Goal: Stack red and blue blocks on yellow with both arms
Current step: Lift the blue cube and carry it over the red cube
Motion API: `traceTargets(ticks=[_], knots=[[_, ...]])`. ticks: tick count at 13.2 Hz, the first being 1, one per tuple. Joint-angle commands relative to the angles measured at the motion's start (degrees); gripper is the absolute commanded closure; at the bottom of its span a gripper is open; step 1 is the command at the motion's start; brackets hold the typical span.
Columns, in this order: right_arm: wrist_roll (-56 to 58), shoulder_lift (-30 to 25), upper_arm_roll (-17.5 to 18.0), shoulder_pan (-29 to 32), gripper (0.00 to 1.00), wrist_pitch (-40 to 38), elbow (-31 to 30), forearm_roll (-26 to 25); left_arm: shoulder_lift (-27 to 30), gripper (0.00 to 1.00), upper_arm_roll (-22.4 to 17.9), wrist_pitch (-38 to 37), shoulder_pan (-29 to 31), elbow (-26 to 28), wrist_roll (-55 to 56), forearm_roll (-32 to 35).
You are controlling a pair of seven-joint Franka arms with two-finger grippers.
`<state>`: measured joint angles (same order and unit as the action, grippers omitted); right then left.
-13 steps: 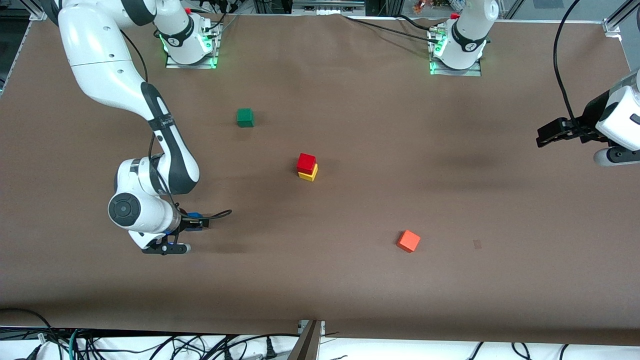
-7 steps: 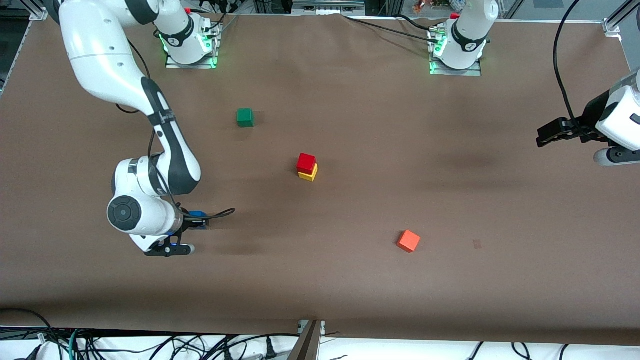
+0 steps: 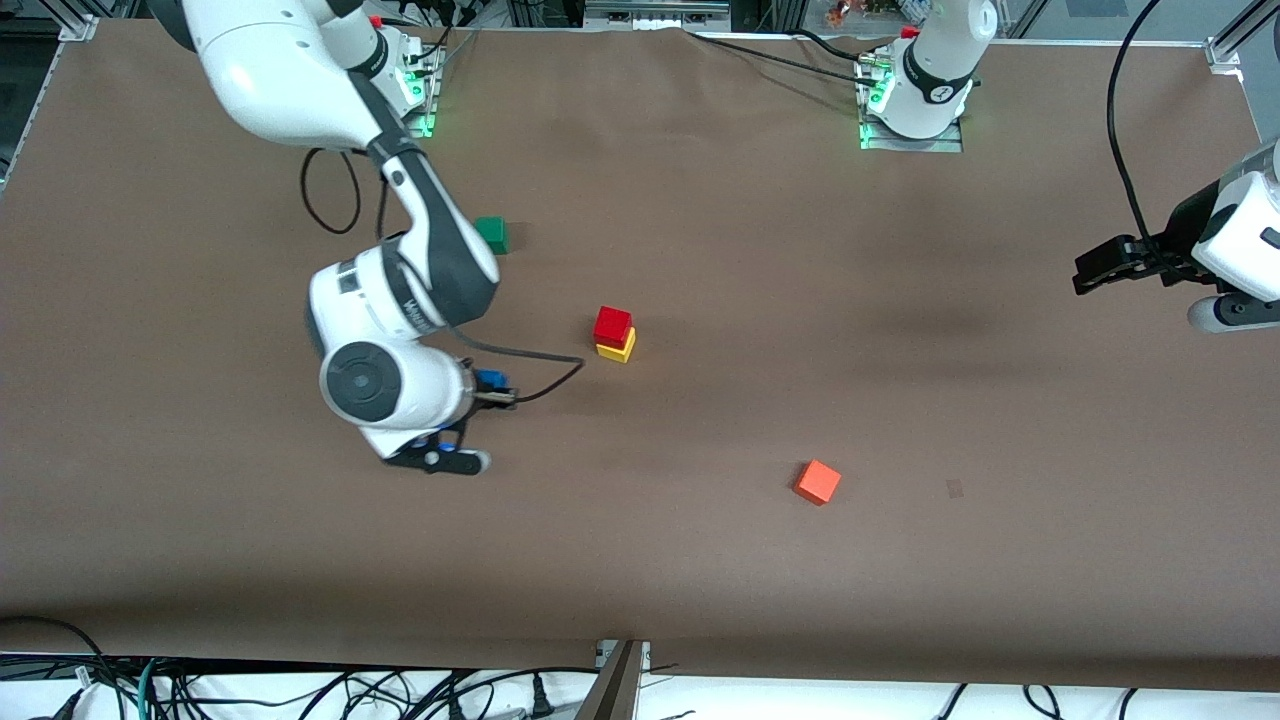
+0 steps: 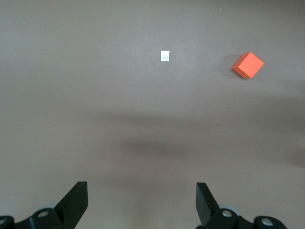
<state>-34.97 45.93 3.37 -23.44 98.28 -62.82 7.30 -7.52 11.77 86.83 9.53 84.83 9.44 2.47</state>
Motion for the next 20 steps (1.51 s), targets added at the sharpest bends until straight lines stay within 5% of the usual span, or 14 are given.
traceTargets(ticks=[1, 8, 20], knots=[[-9.8, 0.2, 3.3, -1.0, 0.80, -0.6, 1.0, 1.7, -0.9, 0.00, 0.2, -0.3, 0.5, -1.8, -1.1, -1.5], [-23.7, 0.1, 3.8, -7.6, 0.79, -0.5, 0.9, 1.2, -0.9, 0.00, 0.2, -0.3, 0.5, -1.8, -1.2, -1.5], [-24.0, 0.1, 3.6, -11.4, 0.78, 5.3, -4.5, -2.5, -0.9, 0.00, 0.2, -0.3, 0.5, -1.8, -1.3, -1.5]])
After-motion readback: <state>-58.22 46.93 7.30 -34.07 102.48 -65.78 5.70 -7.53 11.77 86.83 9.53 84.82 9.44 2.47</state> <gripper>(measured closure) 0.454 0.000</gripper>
